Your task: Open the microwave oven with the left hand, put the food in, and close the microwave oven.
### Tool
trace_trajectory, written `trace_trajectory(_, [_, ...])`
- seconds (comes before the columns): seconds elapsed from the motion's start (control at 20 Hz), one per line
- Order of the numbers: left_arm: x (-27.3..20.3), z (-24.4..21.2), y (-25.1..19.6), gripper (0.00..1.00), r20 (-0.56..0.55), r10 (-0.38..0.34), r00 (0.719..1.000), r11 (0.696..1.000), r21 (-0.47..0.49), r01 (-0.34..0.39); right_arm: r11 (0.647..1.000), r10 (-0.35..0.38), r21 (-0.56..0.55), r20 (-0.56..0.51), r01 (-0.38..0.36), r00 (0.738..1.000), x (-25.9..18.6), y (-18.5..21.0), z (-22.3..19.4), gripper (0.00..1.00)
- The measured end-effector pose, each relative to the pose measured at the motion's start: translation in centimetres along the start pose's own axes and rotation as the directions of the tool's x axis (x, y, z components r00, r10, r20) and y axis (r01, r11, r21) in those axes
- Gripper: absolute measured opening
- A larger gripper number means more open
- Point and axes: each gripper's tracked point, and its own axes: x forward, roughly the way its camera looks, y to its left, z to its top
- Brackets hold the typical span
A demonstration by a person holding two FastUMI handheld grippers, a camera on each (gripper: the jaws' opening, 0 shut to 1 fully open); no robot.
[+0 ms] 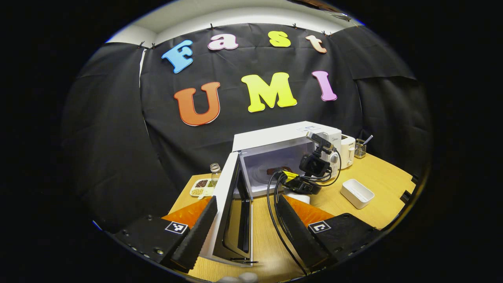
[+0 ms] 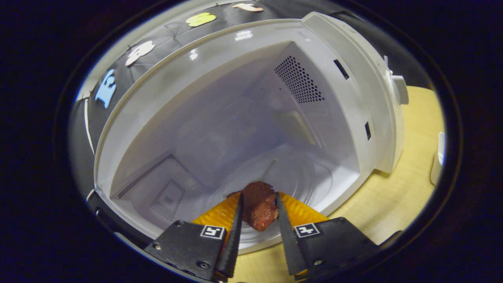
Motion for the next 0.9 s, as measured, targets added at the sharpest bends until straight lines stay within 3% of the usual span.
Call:
trace_trajectory(0.05, [0.0,0.0,0.1,0.95,-0.001,0.000,1.000,1.000,-0.006,0.000,0.999,-0.012,-0.042,-0.008,0.012,1.000,-0.2,-0.2,0.0,0.44])
trace_trajectory(0.1, [0.0,0.1,0.1,0.95,0.002,0.002,1.000,1.000,-0.011,-0.002,0.994,-0.017,-0.104,-0.011,0.016,1.000,-0.4,-0.2,-0.2,0.51])
trace_trajectory(0.2, [-0.1,0.3,0.1,0.95,0.004,0.005,1.000,1.000,-0.015,-0.005,0.983,-0.031,-0.182,-0.016,0.027,0.999,-0.9,-0.7,-0.2,0.77])
trace_trajectory(0.25, [-0.1,0.4,0.0,0.95,0.007,0.004,1.000,1.000,-0.019,-0.003,0.974,-0.032,-0.226,-0.010,0.029,0.999,-1.2,-0.6,-0.1,0.82])
trace_trajectory(0.3, [-0.2,0.4,0.0,0.95,0.005,0.003,1.000,1.000,-0.022,-0.003,0.956,-0.028,-0.291,0.018,0.032,0.999,-1.1,-0.7,0.3,0.83])
trace_trajectory(0.35, [-0.3,0.3,0.1,0.95,0.007,0.005,1.000,1.000,-0.021,-0.005,0.947,-0.022,-0.319,-0.001,0.021,1.000,-0.6,-0.6,-0.1,0.75])
trace_trajectory(0.4, [-0.3,0.6,0.1,0.95,0.015,0.009,1.000,1.000,-0.020,-0.008,0.953,-0.001,-0.302,-0.060,-0.017,0.998,-0.2,-0.1,-1.0,0.89])
trace_trajectory(0.65, [-0.3,0.8,0.1,0.95,0.020,0.013,1.000,0.999,-0.033,-0.012,0.960,0.012,-0.278,-0.048,-0.025,0.999,-1.9,-0.3,0.5,0.95])
trace_trajectory(0.7, [-0.4,1.1,0.2,0.95,0.027,0.016,1.000,1.000,-0.028,-0.015,0.963,0.009,-0.269,-0.062,-0.026,0.998,-2.6,-0.6,0.6,0.84])
trace_trajectory(0.75, [-0.5,1.2,0.4,0.95,0.027,0.022,0.999,0.999,-0.025,-0.021,0.960,0.012,-0.279,-0.060,-0.028,0.998,-3.5,-0.6,1.1,0.96])
trace_trajectory(0.9, [-0.8,1.7,0.8,0.95,0.039,0.029,0.999,0.999,-0.035,-0.027,0.951,0.026,-0.305,-0.074,-0.048,0.997,-7.2,-0.9,3.0,0.96])
